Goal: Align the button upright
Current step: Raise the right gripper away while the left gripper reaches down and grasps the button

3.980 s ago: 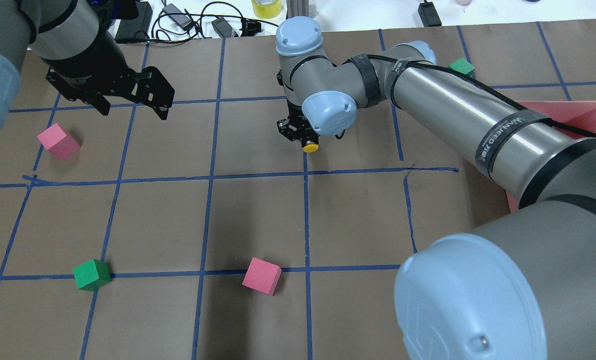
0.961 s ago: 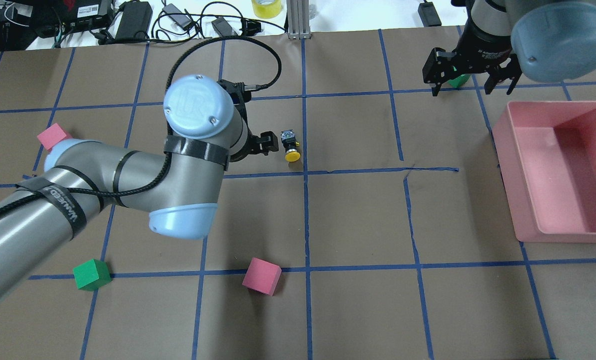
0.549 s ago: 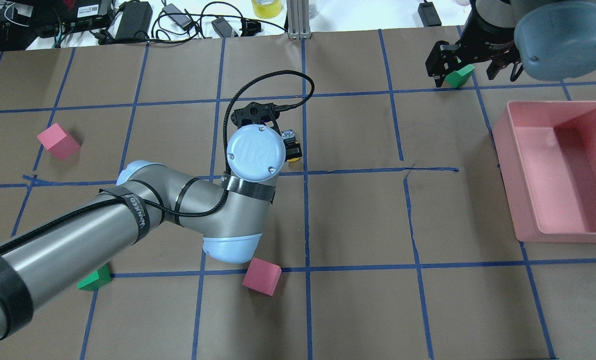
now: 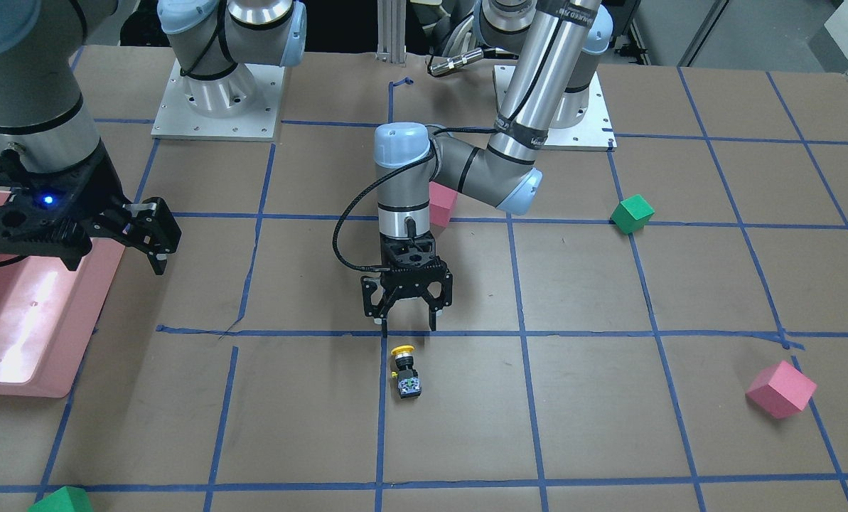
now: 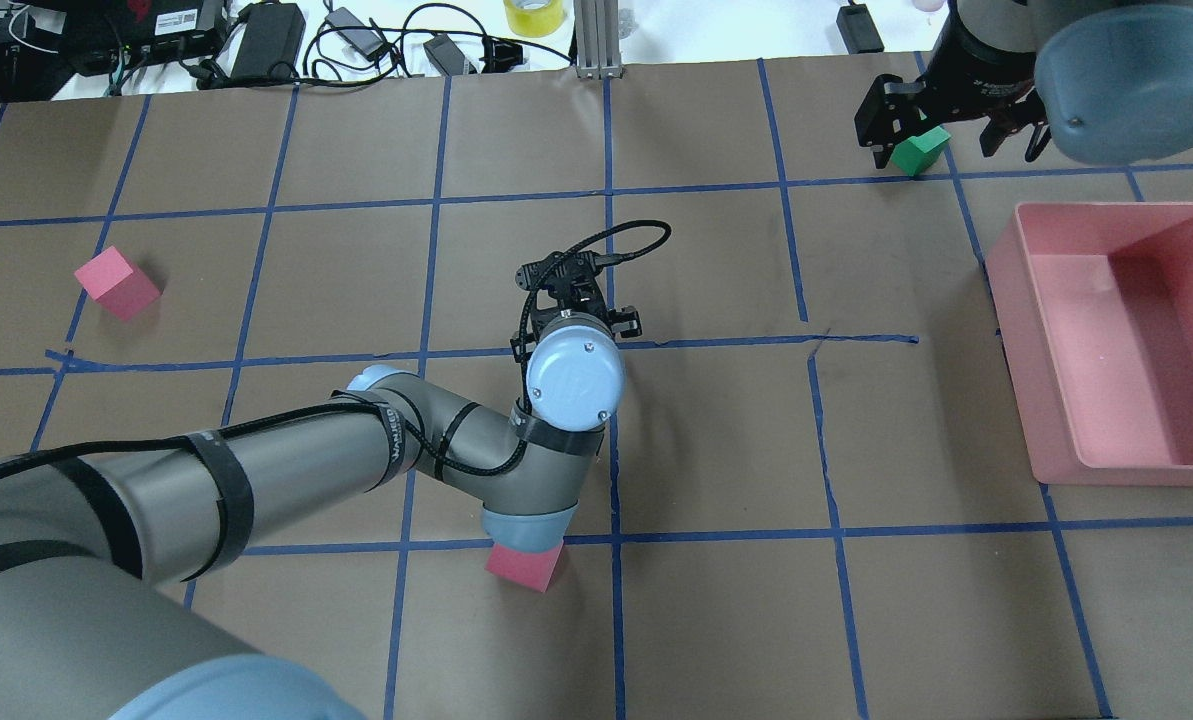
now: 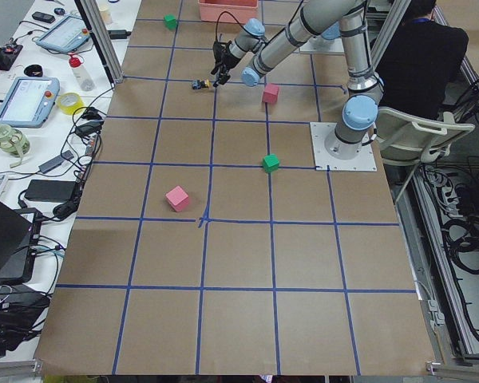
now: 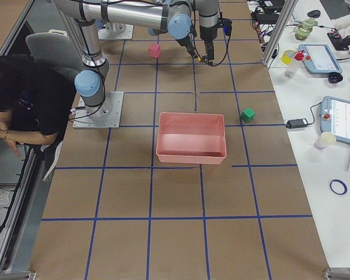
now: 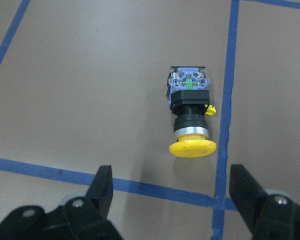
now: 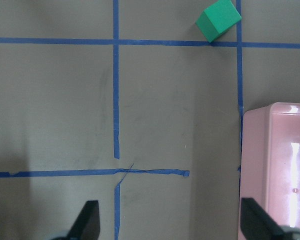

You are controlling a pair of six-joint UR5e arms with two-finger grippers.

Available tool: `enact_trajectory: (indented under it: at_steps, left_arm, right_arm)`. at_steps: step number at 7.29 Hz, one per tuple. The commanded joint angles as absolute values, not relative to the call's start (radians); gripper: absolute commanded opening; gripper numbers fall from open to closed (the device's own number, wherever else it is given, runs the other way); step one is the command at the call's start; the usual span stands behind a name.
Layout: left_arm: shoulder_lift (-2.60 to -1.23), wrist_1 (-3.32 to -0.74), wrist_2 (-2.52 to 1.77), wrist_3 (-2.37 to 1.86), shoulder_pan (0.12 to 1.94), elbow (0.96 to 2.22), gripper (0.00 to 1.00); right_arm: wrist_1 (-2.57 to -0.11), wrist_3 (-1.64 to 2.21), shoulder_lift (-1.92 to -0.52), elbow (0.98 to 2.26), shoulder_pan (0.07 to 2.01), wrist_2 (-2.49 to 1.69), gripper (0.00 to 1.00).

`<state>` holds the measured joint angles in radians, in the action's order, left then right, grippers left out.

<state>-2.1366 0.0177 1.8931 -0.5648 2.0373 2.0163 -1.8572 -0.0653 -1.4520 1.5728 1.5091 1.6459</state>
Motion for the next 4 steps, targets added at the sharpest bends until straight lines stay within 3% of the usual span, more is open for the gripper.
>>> enact_trajectory:
  at_steps: [1, 4]
  left_arm:
    - [-2.192, 0.119, 1.894, -0.540, 2.039, 2.011, 0.79]
    - [-2.232, 0.153, 1.894, -0.505, 2.039, 1.971, 0.71]
  right_arm:
    - [-1.847, -0.048, -1.457, 1.577, 1.512, 1.637, 1.00]
    - [-1.778, -0.055, -1.460, 1.583, 1.519, 1.634, 1.00]
